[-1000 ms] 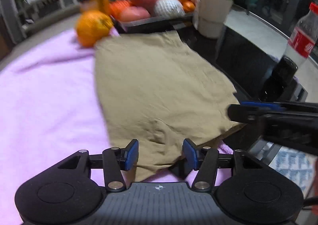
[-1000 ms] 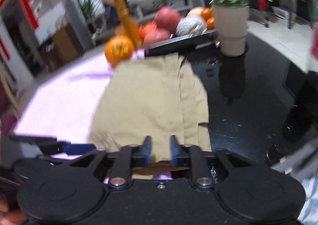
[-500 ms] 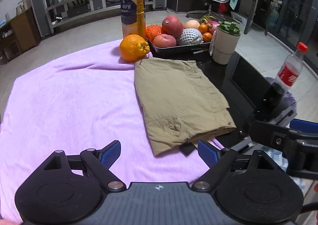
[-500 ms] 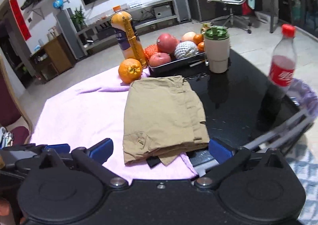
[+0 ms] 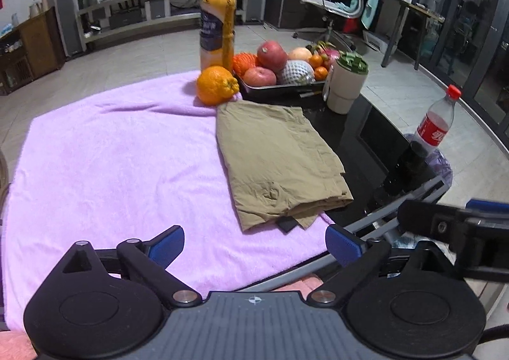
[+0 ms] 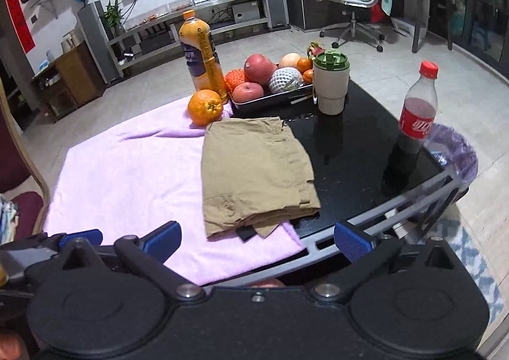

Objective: Fold clothes

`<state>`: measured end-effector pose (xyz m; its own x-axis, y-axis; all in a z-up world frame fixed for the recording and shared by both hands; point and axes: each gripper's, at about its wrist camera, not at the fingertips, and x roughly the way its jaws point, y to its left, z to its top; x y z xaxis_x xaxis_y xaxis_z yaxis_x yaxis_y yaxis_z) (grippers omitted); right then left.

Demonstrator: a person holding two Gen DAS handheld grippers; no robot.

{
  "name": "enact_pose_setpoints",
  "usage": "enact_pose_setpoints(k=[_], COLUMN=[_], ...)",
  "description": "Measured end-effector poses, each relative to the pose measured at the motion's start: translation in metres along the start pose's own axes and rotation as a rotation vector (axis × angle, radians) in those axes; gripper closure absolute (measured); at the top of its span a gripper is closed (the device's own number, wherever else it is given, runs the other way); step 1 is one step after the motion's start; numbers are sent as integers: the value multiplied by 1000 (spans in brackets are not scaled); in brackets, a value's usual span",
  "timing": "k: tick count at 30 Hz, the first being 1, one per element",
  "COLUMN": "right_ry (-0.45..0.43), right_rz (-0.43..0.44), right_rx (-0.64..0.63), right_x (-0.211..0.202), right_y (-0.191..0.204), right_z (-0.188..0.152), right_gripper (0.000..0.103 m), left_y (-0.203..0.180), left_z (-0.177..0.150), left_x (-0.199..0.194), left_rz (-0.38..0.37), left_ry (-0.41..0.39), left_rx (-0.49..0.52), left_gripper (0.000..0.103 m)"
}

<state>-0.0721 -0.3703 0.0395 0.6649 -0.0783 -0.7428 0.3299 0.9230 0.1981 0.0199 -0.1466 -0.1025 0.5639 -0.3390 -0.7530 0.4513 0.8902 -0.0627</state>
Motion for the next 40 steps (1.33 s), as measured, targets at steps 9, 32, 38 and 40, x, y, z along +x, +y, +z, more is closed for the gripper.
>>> enact_pose_setpoints(k=[9, 32, 38, 40], right_ry=[12, 40, 42, 42], right_rz=[-9, 0, 3, 2], right_rx=[-20, 3, -2, -7], right_x=[-23, -4, -1, 0], right_y=[8, 1, 1, 1], right_z=[0, -3, -2, -2], right_gripper=[0, 0, 0, 0], left_y=[0, -2, -1, 0], left_z=[-4, -9, -9, -9], left_x=[-15, 5, 8, 9], left_rz=[-32, -1, 11, 13], left_ry=[31, 76, 63, 65], left_rx=[-18, -19, -16, -19], left_gripper=[4, 3, 1, 1])
